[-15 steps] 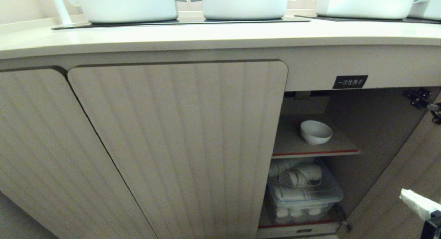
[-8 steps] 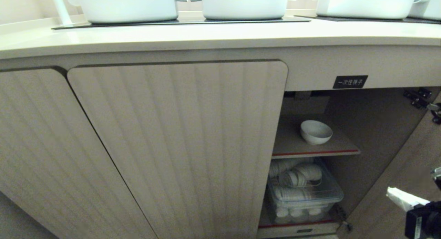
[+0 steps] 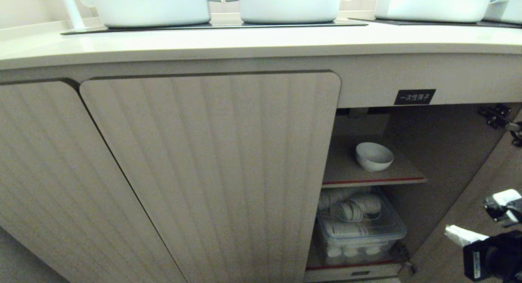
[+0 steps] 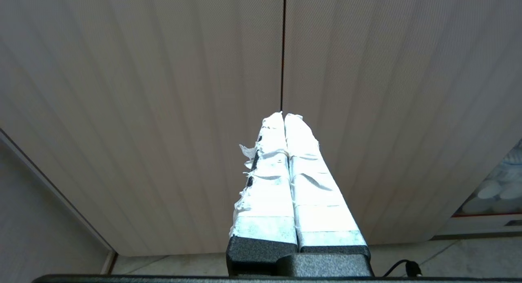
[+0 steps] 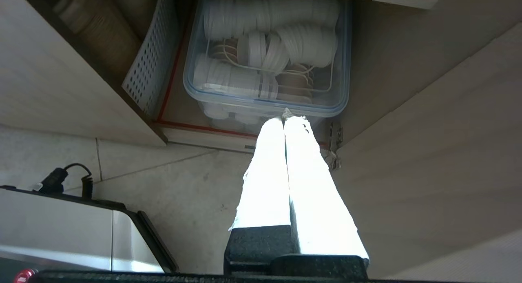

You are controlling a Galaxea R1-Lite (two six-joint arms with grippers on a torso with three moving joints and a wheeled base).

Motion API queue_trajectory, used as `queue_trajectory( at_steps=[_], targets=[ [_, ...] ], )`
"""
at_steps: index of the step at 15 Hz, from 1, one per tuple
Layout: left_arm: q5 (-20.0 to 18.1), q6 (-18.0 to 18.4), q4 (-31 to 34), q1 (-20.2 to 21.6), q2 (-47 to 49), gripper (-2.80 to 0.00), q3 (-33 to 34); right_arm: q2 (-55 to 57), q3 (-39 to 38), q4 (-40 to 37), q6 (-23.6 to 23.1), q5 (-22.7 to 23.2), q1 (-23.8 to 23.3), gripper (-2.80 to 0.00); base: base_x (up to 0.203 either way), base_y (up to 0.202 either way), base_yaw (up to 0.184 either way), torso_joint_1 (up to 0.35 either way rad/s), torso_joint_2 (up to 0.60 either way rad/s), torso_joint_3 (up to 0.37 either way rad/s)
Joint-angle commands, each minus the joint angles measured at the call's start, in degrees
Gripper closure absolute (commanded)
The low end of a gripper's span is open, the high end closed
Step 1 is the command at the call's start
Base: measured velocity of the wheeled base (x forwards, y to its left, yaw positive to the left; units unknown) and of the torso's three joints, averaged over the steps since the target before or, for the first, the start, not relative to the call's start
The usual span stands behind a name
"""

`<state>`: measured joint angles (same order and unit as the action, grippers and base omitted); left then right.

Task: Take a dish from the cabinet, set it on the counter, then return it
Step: Take the bowl from the cabinet

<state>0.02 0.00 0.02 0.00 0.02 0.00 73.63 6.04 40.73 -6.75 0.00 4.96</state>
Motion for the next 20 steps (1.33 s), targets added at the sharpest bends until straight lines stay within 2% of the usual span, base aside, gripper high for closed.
queue_trajectory(
  at_steps=[1, 4, 13, 20],
  targets=[
    [-0.02, 0.00, -0.02, 0.00, -0.02, 0.00, 0.00, 2.54, 1.46, 0.23, -0.02, 0.02, 0.05, 0.00, 0.000, 0.000, 0.000, 0.000, 0.00, 0.000],
    [-0.02, 0.00, -0.02, 0.00, -0.02, 0.00, 0.00, 5.39, 4.31, 1.51, -0.01, 0.26, -0.03, 0.00, 0.000, 0.000, 0.000, 0.000, 0.00, 0.000],
    [-0.02, 0.00, -0.02, 0.00, -0.02, 0.00, 0.00, 18.53, 9.35, 17.20, -0.34, 0.18, -0.04, 0.00, 0.000, 0.000, 0.000, 0.000, 0.00, 0.000],
    [-0.02, 0.00, -0.02, 0.00, -0.02, 0.00, 0.00, 28.53, 17.66, 25.83, -0.33, -0.12, -0.61, 0.00, 0.000, 0.000, 0.000, 0.000, 0.00, 0.000]
  ],
)
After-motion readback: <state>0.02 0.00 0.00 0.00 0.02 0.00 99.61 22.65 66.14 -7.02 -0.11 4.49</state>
